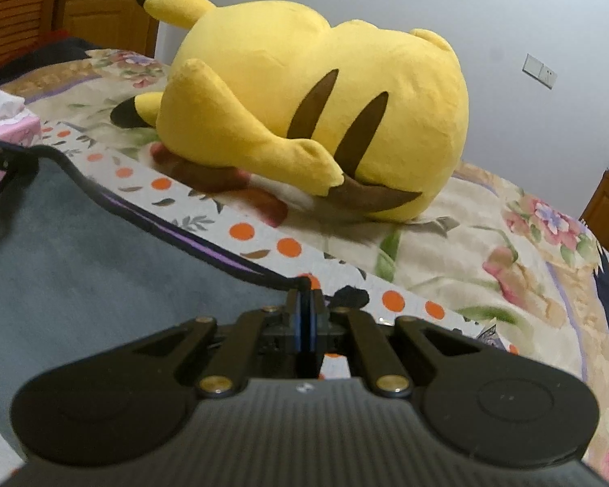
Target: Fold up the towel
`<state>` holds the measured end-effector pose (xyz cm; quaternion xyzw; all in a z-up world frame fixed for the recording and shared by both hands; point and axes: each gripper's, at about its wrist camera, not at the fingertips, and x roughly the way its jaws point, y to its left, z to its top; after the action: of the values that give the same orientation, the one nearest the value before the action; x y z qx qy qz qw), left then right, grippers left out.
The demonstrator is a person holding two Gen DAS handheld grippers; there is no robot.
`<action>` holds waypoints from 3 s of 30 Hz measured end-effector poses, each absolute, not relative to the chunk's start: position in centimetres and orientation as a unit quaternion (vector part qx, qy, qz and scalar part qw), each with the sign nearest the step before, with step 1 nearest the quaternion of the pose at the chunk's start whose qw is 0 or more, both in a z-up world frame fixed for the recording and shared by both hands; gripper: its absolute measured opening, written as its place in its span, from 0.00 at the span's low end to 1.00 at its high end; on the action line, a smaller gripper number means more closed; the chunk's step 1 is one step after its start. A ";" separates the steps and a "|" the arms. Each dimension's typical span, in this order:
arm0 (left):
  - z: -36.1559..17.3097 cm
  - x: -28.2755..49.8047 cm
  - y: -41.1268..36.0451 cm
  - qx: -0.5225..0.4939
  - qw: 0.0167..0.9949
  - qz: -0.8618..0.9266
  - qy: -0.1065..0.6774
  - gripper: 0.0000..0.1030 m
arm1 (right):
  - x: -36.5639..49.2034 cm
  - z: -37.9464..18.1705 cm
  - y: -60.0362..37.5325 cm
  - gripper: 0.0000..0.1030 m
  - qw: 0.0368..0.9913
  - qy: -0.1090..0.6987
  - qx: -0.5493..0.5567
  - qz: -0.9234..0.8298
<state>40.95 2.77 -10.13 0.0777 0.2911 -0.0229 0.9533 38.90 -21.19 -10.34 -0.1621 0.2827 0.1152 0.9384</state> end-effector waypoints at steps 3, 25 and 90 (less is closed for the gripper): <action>-10.3 41.0 2.7 0.079 0.953 -0.022 0.292 0.08 | 38.9 -10.5 -21.0 0.05 0.937 0.285 -0.165 0.113; -8.4 35.3 1.3 0.078 0.945 -0.060 0.312 0.74 | 33.3 -7.0 -21.4 0.51 0.941 0.295 -0.092 0.137; 2.8 10.2 -0.4 0.085 0.951 -0.080 0.285 0.90 | 8.9 2.2 -21.7 0.69 0.963 0.243 -0.013 0.120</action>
<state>10.24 -0.38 2.82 0.0851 0.2846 -0.0801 0.9515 8.95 -21.72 2.20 -0.0126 0.2425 0.1201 0.9626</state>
